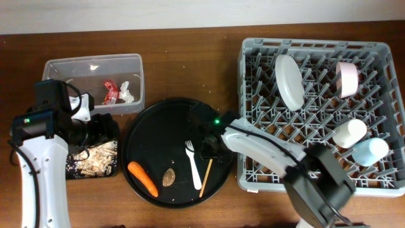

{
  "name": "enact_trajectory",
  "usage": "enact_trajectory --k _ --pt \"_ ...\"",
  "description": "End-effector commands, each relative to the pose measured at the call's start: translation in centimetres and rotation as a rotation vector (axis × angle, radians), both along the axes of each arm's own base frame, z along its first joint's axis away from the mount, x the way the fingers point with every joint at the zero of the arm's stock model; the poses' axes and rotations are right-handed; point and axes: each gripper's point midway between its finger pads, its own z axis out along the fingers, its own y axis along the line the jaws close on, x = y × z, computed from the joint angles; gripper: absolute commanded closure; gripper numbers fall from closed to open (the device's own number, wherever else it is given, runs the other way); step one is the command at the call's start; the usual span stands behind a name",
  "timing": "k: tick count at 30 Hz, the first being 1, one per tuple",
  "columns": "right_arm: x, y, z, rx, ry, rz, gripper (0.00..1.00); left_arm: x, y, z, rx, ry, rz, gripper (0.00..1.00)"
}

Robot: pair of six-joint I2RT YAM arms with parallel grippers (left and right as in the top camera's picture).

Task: Sort waste into correct bins and load items into the dishwasher rack
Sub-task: 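Grasp the wooden chopstick on the round tray with the right gripper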

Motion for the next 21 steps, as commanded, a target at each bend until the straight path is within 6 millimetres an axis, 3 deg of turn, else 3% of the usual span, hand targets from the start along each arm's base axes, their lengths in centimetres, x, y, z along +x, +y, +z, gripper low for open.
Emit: enact_trajectory --k 1,9,10,14,18,21 --pt "-0.39 -0.73 -2.3 -0.062 0.032 -0.029 0.57 0.03 -0.13 -0.25 -0.014 0.006 0.002 0.21" --pt "-0.35 -0.65 -2.88 -0.065 0.038 -0.029 0.62 0.01 -0.14 -0.26 -0.014 0.006 0.002 0.21" --pt "-0.36 -0.66 -2.88 -0.065 0.038 -0.029 0.64 0.01 -0.14 -0.26 -0.014 0.006 0.002 0.21" --pt "-0.43 -0.65 -2.88 -0.064 0.042 -0.028 0.88 0.01 -0.14 -0.26 -0.014 0.006 0.002 0.21" --pt "-0.59 -0.58 -2.88 -0.059 0.05 -0.028 0.96 0.01 -0.14 -0.26 -0.014 0.006 0.002 0.21" --pt "-0.89 -0.62 -2.82 -0.058 0.065 -0.028 0.96 0.01 -0.14 -0.26 -0.014 0.006 0.002 0.21"
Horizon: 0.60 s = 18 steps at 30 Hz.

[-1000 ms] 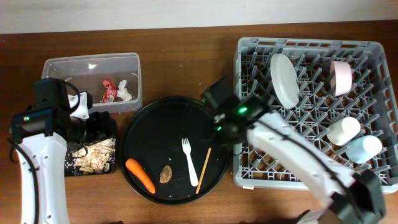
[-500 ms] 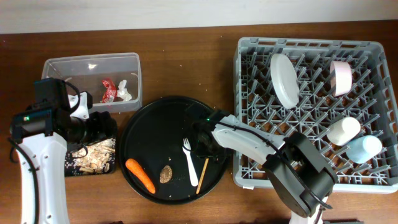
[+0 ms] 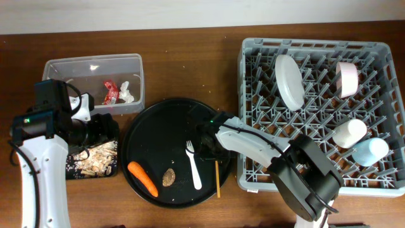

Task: Sort waste into correct bins and load items into the dishwasher rack
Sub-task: 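Grasp the wooden chopstick on the round tray with the right gripper, then place the chopstick into the rack's left side and release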

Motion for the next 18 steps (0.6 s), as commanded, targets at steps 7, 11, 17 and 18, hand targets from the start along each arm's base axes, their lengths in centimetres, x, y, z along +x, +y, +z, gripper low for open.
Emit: enact_trajectory --k 7,11,17,18 --pt "1.8 0.5 6.5 0.059 -0.082 0.03 0.96 0.0 -0.1 -0.3 -0.014 0.007 0.002 0.21" --pt "4.0 -0.6 13.2 0.111 -0.204 0.041 0.96 0.0 -0.1 -0.3 -0.015 0.008 0.002 0.21" --pt "4.0 -8.9 16.1 -0.039 -0.202 -0.086 0.96 -0.1 -0.2 -0.3 -0.015 0.01 0.003 0.21" --pt "4.0 -9.5 15.7 -0.049 -0.189 -0.084 0.96 -0.1 -0.2 -0.3 -0.015 0.01 0.003 0.21"
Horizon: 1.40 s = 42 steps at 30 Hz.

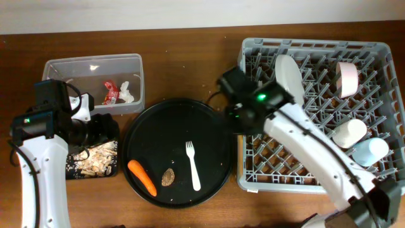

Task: Sort waste into correct bins and load items into the dishwasher rack
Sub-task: 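Place the chopstick into the rack's left side and release, then grasp the white plastic fork with the right gripper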

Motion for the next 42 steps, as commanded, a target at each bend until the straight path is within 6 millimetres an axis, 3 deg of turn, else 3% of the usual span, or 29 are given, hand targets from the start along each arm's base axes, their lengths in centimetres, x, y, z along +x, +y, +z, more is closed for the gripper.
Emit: enact_trajectory --k 1,7,11,13,18,21,24,27,30,33,37,42 --pt "0.5 -3.5 -1.6 -0.096 0.029 -0.037 0.96 -0.1 -0.1 -0.3 -0.014 0.009 0.003 0.21" --pt "0.1 -5.6 -6.8 -0.123 0.096 -0.089 0.96 -0.1 -0.2 -0.3 -0.015 0.01 0.003 0.21" --pt "0.4 -5.4 -8.6 -0.116 0.079 -0.085 0.96 -0.1 -0.2 -0.3 -0.015 0.01 0.003 0.21" --pt "1.0 -5.1 -8.7 -0.105 0.052 -0.072 0.95 -0.1 -0.2 -0.3 -0.015 0.01 0.003 0.21" --pt "2.3 -4.6 -8.2 -0.094 0.004 -0.008 0.72 -0.1 -0.2 -0.3 -0.015 0.01 0.003 0.21" --pt "2.6 -4.4 -6.7 -0.092 -0.002 -0.001 0.66 -0.1 -0.2 -0.3 -0.015 0.01 0.003 0.21" --pt "3.2 -3.6 -3.7 -0.059 -0.025 0.004 0.67 -0.1 -0.2 -0.3 -0.015 0.01 0.003 0.21" --pt "3.6 -1.0 -0.5 0.046 -0.062 0.044 0.67 -0.1 -0.2 -0.3 -0.015 0.01 0.003 0.21" --pt "2.5 2.7 0.4 0.112 -0.065 0.144 0.67 -0.1 -0.2 -0.3 -0.015 0.01 0.003 0.21" --pt "1.0 5.0 -1.2 0.091 -0.03 0.216 0.66 -0.1 -0.2 -0.3 -0.015 0.01 0.003 0.21" --pt "-1.6 8.8 -6.5 0.054 0.051 0.302 0.66 -0.1 -0.2 -0.3 -0.015 0.01 0.003 0.21" --pt "-2.6 12.6 -10.9 0.036 0.075 0.39 0.66 -0.1 -0.2 -0.3 -0.015 0.01 0.003 0.21"
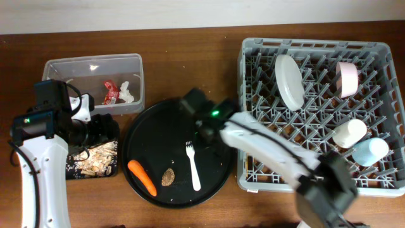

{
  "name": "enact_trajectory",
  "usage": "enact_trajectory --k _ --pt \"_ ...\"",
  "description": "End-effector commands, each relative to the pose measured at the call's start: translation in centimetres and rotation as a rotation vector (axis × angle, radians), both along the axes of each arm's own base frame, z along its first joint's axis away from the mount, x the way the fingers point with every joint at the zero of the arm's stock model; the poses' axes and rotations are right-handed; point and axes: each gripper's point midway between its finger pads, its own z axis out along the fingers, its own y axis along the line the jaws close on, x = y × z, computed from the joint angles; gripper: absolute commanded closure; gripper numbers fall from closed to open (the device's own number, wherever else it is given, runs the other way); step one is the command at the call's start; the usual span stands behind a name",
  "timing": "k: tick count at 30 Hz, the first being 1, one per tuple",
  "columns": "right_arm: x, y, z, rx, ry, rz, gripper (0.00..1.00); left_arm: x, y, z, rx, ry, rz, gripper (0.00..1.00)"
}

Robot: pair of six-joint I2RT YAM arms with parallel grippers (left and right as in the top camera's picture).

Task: Sort waste into correct bins and load items into the dishwasher rack
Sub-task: 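Grasp the white plastic fork with the right gripper, then place the fork into the rack's left side and release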

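Observation:
On the round black tray [136, 149] lie a white fork [192, 164], an orange carrot [142, 178] and a small brown scrap [169, 177]. My right gripper [204, 133] hangs over the tray just above the fork's tines; from overhead its jaws are hidden under the wrist. At the left, my left gripper [98, 130] stays over the black bin [95, 161] of pale food scraps, its jaws too dark to read. The grey dishwasher rack [319, 47] stands at the right.
A clear bin [95, 66] at the back left holds a red wrapper [111, 90] and white paper. The rack holds a white plate [290, 81], a pink cup [347, 79], a white cup [349, 133] and a pale blue cup [370, 152].
My right arm has moved from over the rack's left edge back to the tray, and its gripper now hangs above the fork. The left arm has not moved.
My right gripper was at the tray's right side beside a thin wooden stick lying near the fork. Then the stick lay turned at the tray's rim. Then the arm was at the rack's left edge and the stick was gone from the tray. Now the gripper is over the fork.

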Motion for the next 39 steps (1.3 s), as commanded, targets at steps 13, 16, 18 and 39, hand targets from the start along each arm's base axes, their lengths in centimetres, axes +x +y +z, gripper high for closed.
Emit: enact_trajectory --k 13,16,18,39 --pt "-0.4 3.4 -8.1 -0.055 0.035 -0.029 0.49 0.0 -0.1 -0.2 -0.013 0.006 0.003 0.21" --pt "-0.5 3.3 -8.8 -0.066 0.042 -0.029 0.48 0.0 -0.1 -0.2 -0.013 0.006 0.003 0.21" --pt "-0.4 3.4 -8.8 -0.064 0.04 -0.03 0.49 0.0 -0.1 -0.2 -0.013 0.006 0.003 0.21" --pt "4.1 -2.0 3.3 -0.111 -0.097 -0.17 0.9 0.0 -0.1 -0.2 -0.013 0.006 0.003 0.21"
